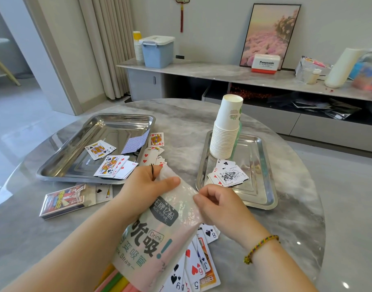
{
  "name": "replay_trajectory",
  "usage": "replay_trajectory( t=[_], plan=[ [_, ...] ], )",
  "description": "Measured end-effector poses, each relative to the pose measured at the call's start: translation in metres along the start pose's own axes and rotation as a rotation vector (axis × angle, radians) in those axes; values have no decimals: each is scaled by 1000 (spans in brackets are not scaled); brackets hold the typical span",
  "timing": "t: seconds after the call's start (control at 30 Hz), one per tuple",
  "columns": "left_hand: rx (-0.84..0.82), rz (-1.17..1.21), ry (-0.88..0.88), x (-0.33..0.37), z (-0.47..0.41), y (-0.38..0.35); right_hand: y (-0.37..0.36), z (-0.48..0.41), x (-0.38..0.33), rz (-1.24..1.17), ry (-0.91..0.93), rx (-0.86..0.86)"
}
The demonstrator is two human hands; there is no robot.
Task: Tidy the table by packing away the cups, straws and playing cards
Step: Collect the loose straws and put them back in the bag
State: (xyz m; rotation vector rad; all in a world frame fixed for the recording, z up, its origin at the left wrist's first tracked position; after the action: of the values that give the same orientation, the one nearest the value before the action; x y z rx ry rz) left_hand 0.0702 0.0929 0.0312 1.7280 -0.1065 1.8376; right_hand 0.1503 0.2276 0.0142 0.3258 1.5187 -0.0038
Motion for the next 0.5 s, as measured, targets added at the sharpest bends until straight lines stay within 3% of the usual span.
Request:
replay_trajectory(
  t=[0.23,0.37,0.5],
  plan=[
    [67,-270,-172,10,3,-11,-5,-1,1,-55,11,44],
    [110,-251,-185,12,0,-7,-4,-2,-2,-50,97,133],
    [106,-230,-181,12,-2,-4,-1,-4,1,-146,-17,69]
  ],
)
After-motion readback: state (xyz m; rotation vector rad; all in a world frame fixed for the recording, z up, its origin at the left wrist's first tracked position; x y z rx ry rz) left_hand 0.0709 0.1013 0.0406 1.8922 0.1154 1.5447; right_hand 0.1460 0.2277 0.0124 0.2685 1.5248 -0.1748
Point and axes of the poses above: each hand's wrist, its own z-axis away from the middle knuckle, its own y-axis out of the back of the hand, x = y × z, the point moved 4 cm from there along -z, towards the middle knuckle, and after that the axes turned 13 degrees about -z, right-handed, at the moved point
